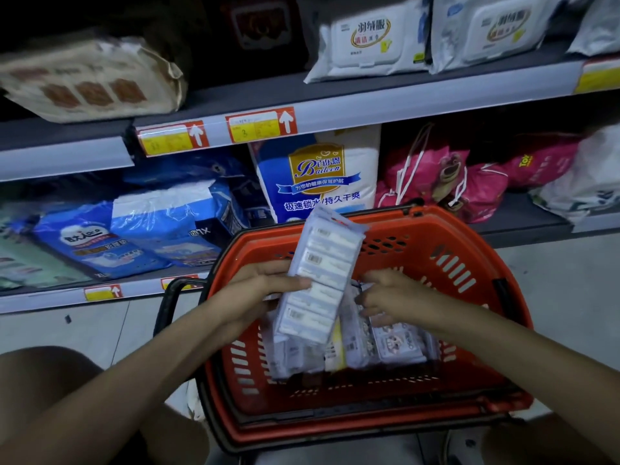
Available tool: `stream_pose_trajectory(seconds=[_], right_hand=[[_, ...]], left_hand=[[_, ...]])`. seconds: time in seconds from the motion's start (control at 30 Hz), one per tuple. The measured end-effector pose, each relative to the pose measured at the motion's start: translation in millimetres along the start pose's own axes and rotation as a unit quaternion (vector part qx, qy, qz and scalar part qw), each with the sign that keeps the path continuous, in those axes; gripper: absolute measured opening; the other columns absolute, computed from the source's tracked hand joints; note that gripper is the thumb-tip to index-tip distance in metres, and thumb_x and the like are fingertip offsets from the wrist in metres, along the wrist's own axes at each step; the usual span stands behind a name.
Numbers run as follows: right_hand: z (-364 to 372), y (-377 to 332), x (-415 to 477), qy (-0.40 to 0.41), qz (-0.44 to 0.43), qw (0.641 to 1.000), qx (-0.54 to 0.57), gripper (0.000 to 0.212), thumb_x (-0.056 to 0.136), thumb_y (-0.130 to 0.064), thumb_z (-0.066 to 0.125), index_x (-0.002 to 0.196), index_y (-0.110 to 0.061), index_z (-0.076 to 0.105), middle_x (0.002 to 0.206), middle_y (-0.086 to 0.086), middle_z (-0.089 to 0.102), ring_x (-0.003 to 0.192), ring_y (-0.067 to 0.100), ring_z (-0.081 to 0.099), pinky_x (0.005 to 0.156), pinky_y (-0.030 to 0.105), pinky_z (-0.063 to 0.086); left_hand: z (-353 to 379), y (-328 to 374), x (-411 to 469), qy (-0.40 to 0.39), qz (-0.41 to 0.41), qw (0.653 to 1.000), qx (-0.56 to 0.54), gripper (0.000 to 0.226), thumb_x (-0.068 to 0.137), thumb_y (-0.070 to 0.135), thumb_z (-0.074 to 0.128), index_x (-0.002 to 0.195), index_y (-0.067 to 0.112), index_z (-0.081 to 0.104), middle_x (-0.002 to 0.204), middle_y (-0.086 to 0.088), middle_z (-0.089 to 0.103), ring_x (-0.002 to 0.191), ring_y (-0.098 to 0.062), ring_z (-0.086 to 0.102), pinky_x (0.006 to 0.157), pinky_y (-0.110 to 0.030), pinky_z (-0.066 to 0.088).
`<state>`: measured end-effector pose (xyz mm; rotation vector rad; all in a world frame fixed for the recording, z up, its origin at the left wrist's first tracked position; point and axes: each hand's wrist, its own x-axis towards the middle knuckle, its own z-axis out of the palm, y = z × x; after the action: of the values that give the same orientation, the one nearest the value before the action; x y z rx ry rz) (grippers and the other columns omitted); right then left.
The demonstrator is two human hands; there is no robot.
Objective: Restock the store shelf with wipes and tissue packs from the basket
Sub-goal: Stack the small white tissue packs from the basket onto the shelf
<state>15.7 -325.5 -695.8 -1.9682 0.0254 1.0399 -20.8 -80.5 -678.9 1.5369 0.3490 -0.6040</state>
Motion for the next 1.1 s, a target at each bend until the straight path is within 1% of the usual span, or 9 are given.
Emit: stream_pose_trajectory(seconds=[0.03, 0.17, 0.3, 0.4, 0.53, 0.67, 0.83, 0.93, 1.1], right_hand=[[5, -2, 0, -0.022, -0.011, 0.998, 0.066, 0.053, 0.096, -0.003, 0.052, 0.147, -0.021, 0.049, 0.138, 0.013, 0.06, 0.112, 0.026, 0.068, 0.092, 0.041, 0.06], [14, -11, -9, -0.006, -0.105, 0.97, 0.221, 0.067, 0.09, 0.014, 0.049, 0.132, -0.037, 0.062, 0.108, 0.002, 0.076, 0.1, 0.023, 0.074, 0.077, 0.034, 0.061], [20, -19, -20, 0.004, -0.215, 0.953, 0.216, 0.062, 0.093, 0.004, 0.054, 0.141, -0.036, 0.059, 0.125, 0.0, 0.073, 0.114, 0.024, 0.07, 0.091, 0.044, 0.056], [30, -23, -30, 0.006, -0.261, 0.943, 0.204, 0.069, 0.085, -0.005, 0.059, 0.146, -0.036, 0.054, 0.127, 0.0, 0.071, 0.114, 0.025, 0.07, 0.092, 0.047, 0.057], [36, -20, -37, 0.036, -0.291, 0.946, 0.134, 0.076, 0.087, 0.0, 0.06, 0.148, -0.044, 0.047, 0.118, -0.005, 0.065, 0.108, 0.018, 0.066, 0.082, 0.043, 0.051], [31, -23, -40, 0.071, -0.326, 0.939, 0.083, 0.067, 0.09, 0.009, 0.054, 0.137, -0.038, 0.061, 0.109, -0.004, 0.058, 0.101, 0.021, 0.059, 0.079, 0.04, 0.041], [7, -31, -33, 0.16, -0.288, 0.931, 0.155, 0.051, 0.08, -0.004, 0.061, 0.119, -0.035, 0.07, 0.099, 0.0, 0.063, 0.092, 0.022, 0.062, 0.074, 0.032, 0.05], [-1, -33, -27, 0.167, -0.247, 0.939, 0.173, 0.043, 0.092, -0.001, 0.064, 0.122, -0.032, 0.068, 0.1, 0.002, 0.064, 0.088, 0.017, 0.064, 0.073, 0.03, 0.05], [3, -35, -29, 0.123, -0.133, 0.965, 0.192, 0.036, 0.097, -0.035, 0.066, 0.132, -0.033, 0.06, 0.12, -0.004, 0.063, 0.11, 0.017, 0.065, 0.075, 0.034, 0.062]], left_hand=[[1, 0, 0, 0.005, 0.013, 1.0, -0.027, 0.047, 0.08, 0.018, 0.084, 0.125, 0.019, 0.074, 0.124, -0.009, 0.076, 0.119, -0.026, 0.07, 0.111, -0.045, 0.047], [13, 3, 4, 0.052, 0.031, 0.987, -0.148, 0.059, 0.073, 0.021, 0.082, 0.129, 0.012, 0.064, 0.128, -0.014, 0.072, 0.107, -0.026, 0.072, 0.092, -0.04, 0.055], [22, 10, 4, 0.039, 0.058, 0.977, -0.202, 0.038, 0.093, 0.026, 0.063, 0.126, 0.007, 0.066, 0.124, -0.017, 0.073, 0.114, -0.036, 0.069, 0.096, -0.048, 0.057], [28, 14, 0, 0.019, 0.055, 0.98, -0.188, 0.053, 0.102, 0.049, 0.047, 0.134, 0.012, 0.067, 0.129, -0.015, 0.072, 0.121, -0.033, 0.068, 0.104, -0.046, 0.053], [23, 16, -2, -0.041, 0.057, 0.965, -0.254, 0.062, 0.1, 0.062, 0.047, 0.136, 0.015, 0.066, 0.112, -0.013, 0.065, 0.101, -0.028, 0.063, 0.093, -0.037, 0.049], [16, 17, -3, -0.092, 0.015, 0.921, -0.379, 0.057, 0.097, 0.062, 0.049, 0.115, 0.017, 0.078, 0.102, -0.009, 0.069, 0.088, -0.023, 0.067, 0.086, -0.039, 0.053], [12, 17, -8, -0.085, -0.02, 0.911, -0.403, 0.052, 0.095, 0.061, 0.056, 0.117, 0.018, 0.074, 0.105, -0.006, 0.07, 0.09, -0.024, 0.066, 0.087, -0.04, 0.054], [14, 15, -10, -0.081, -0.021, 0.919, -0.385, 0.054, 0.097, 0.062, 0.053, 0.119, 0.018, 0.075, 0.109, -0.009, 0.07, 0.094, -0.028, 0.067, 0.089, -0.043, 0.055], [22, 15, -12, -0.058, 0.025, 0.939, -0.337, 0.057, 0.099, 0.057, 0.042, 0.09, 0.02, 0.084, 0.092, -0.006, 0.076, 0.078, -0.023, 0.074, 0.078, -0.039, 0.059]])
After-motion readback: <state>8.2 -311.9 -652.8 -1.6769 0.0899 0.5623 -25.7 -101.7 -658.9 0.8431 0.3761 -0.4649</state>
